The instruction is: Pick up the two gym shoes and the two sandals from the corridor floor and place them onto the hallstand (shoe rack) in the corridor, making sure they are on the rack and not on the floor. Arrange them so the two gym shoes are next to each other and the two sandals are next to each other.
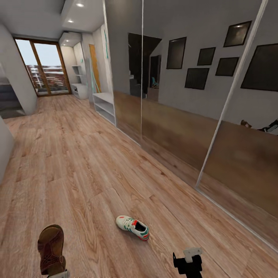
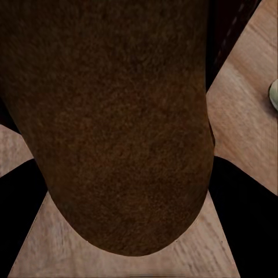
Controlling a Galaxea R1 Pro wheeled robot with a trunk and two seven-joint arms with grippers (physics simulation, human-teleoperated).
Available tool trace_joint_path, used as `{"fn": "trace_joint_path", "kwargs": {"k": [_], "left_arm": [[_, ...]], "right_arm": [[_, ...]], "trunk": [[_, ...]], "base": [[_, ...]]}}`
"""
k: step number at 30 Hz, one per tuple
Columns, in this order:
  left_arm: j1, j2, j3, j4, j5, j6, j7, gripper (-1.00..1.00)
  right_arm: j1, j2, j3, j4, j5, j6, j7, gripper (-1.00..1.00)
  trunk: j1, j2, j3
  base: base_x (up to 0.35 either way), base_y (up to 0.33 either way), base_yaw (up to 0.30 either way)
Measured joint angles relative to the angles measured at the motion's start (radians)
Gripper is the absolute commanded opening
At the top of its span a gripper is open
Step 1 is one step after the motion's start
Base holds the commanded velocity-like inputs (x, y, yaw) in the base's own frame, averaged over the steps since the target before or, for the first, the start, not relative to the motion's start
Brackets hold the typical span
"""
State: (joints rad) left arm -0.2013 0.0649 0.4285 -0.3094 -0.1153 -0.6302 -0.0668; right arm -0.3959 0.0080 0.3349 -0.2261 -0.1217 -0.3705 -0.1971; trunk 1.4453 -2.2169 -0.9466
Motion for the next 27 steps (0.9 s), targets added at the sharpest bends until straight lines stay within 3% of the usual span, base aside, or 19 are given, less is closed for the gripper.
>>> {"fn": "trace_joint_path", "kwargs": {"k": [9, 27], "left_arm": [[0.000, -0.001, 0.000, 0.000, -0.001, 0.000, 0.000, -1.00], [0.000, -0.002, 0.000, -0.001, 0.000, 0.000, 0.000, -1.00]], "right_arm": [[0.000, 0.000, 0.000, 0.000, 0.000, 0.000, 0.000, 1.00], [0.000, 0.000, 0.001, 0.000, 0.000, 0.000, -0.001, 1.00]], "trunk": [[0.000, 0.000, 0.000], [0.000, 0.000, 0.000]], "base": [[0.045, -0.058, 0.281], [0.104, -0.235, 0.281]]}}
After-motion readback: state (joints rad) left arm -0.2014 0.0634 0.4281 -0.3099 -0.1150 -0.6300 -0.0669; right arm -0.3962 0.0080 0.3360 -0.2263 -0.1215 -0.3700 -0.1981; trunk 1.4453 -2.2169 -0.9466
